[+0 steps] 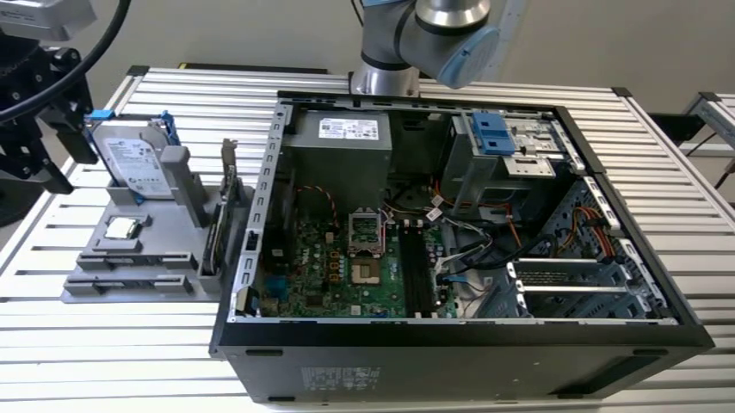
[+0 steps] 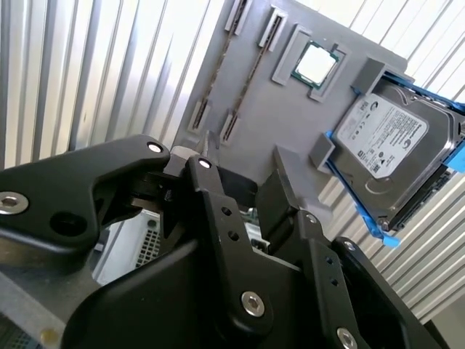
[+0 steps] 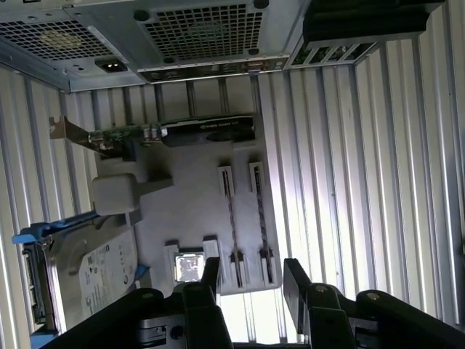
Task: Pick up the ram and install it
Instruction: 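Pick up the ram and move it above insertion slot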
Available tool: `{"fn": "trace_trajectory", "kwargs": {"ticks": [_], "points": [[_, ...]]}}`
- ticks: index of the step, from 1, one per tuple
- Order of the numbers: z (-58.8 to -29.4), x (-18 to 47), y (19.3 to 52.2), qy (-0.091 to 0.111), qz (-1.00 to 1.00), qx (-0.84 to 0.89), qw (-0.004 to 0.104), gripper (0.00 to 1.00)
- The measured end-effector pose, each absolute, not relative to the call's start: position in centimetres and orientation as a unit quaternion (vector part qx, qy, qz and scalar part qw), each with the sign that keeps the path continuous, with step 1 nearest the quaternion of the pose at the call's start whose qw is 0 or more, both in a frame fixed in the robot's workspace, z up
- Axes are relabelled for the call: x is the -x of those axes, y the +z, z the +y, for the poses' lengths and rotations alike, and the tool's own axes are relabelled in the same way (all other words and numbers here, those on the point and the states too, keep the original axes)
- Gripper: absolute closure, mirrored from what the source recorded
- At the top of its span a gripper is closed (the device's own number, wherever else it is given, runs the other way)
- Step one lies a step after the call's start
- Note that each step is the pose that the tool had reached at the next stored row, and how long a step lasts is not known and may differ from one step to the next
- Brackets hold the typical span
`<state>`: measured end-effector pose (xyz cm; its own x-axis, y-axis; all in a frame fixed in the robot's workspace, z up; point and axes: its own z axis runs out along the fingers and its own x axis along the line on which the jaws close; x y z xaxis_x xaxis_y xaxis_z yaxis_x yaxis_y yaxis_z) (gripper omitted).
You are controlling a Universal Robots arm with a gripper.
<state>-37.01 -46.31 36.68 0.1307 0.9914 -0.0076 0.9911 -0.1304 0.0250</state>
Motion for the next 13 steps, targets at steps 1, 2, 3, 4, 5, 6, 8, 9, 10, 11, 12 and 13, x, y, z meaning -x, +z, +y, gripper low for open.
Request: {"fn": "trace_trajectory", "kwargs": {"ticks": [1, 2, 3, 4, 5, 6, 8, 9, 10, 11, 12, 13], "points": [[-46.34, 37.01, 36.62, 0.005, 0.659, -0.752, 0.012, 0.00], [-46.38, 37.01, 36.58, 0.005, 0.660, -0.751, 0.012, 0.00], [-46.43, 37.01, 36.52, 0.006, 0.660, -0.751, 0.012, 0.00], [-46.47, 37.01, 36.46, 0.006, 0.660, -0.751, 0.012, 0.00], [-46.52, 37.01, 36.39, 0.006, 0.660, -0.751, 0.012, 0.00], [-46.57, 37.02, 36.32, 0.006, 0.660, -0.751, 0.012, 0.00], [-46.63, 37.02, 36.16, 0.006, 0.660, -0.751, 0.012, 0.00], [-46.65, 37.02, 36.09, 0.006, 0.660, -0.751, 0.012, 0.00], [-46.67, 37.02, 36.02, 0.006, 0.660, -0.751, 0.012, 0.00], [-46.68, 37.01, 35.95, 0.006, 0.660, -0.751, 0.012, 0.00], [-46.69, 37.01, 35.88, 0.006, 0.660, -0.751, 0.012, 0.00], [-46.70, 37.01, 35.81, 0.006, 0.660, -0.751, 0.012, 0.00]]}}
